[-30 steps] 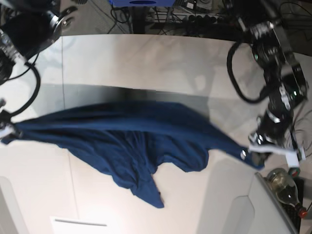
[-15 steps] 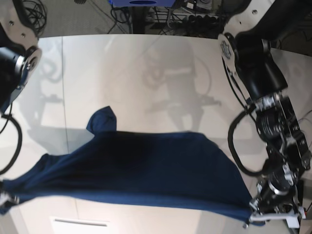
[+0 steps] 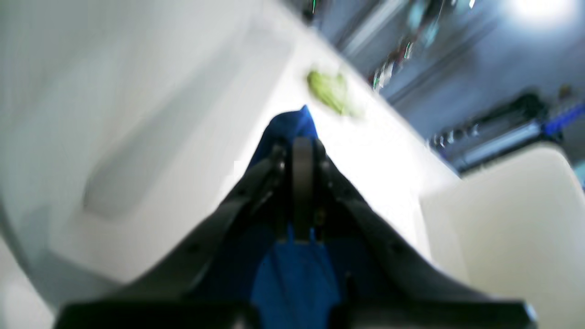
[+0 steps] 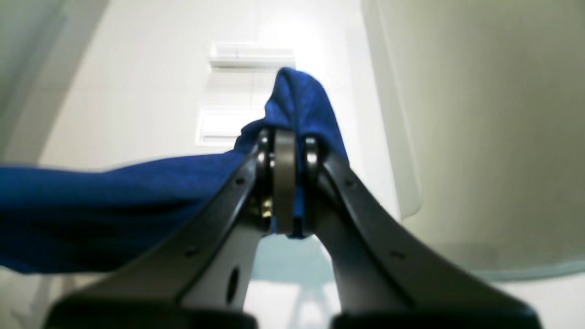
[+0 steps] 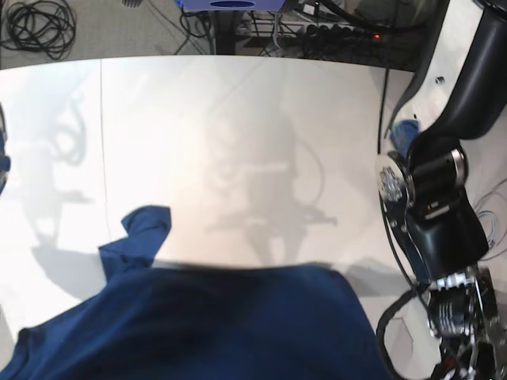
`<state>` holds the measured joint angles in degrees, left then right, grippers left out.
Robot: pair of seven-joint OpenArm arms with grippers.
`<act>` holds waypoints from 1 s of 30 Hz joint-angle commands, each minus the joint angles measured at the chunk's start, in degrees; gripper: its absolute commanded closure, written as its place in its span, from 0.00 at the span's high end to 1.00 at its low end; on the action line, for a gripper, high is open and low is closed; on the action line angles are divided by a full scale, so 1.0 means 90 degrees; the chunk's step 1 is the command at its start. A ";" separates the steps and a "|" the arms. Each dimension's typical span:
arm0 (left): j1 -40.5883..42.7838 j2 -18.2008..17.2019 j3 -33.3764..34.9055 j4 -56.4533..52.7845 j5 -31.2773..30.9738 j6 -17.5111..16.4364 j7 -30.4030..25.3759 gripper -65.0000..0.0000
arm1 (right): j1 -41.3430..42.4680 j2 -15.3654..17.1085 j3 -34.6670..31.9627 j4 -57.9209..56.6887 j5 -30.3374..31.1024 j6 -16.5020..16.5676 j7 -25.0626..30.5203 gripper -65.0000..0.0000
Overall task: Layout the t-shirt on the table in an organized manner, then fold the t-shirt properly
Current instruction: 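Lower the shirt flat onto the table with both grippers holding its edge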
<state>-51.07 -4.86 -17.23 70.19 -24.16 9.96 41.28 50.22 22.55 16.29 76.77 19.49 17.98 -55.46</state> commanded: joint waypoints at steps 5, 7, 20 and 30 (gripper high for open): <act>-0.0670 -0.0139 0.0572 -0.0146 -0.0055 -0.0066 -0.0430 0.00 | 0.0941 0.0440 -0.0301 0.0061 -0.0021 0.0020 0.0404 0.00; -0.0699 -0.0129 0.0533 -0.0097 -0.0065 -0.0056 -0.0401 0.00 | 0.1058 0.0557 -0.0311 0.0080 -0.0021 0.0020 0.0385 0.00; 0.1713 -0.0344 0.0279 0.2247 -0.0114 -0.0056 0.0019 0.00 | -0.1658 0.0323 0.1008 0.2141 0.0008 0.0029 -0.0592 0.00; 0.5376 -0.0305 -0.0581 0.3820 -0.0114 -0.0056 -0.0020 0.00 | -0.4559 -0.1133 0.2160 0.2669 0.0008 0.0039 -0.0397 0.00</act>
<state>-1.19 -6.90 -22.13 103.44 -25.56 9.21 42.89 8.08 11.14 35.42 99.92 19.81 18.52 -59.53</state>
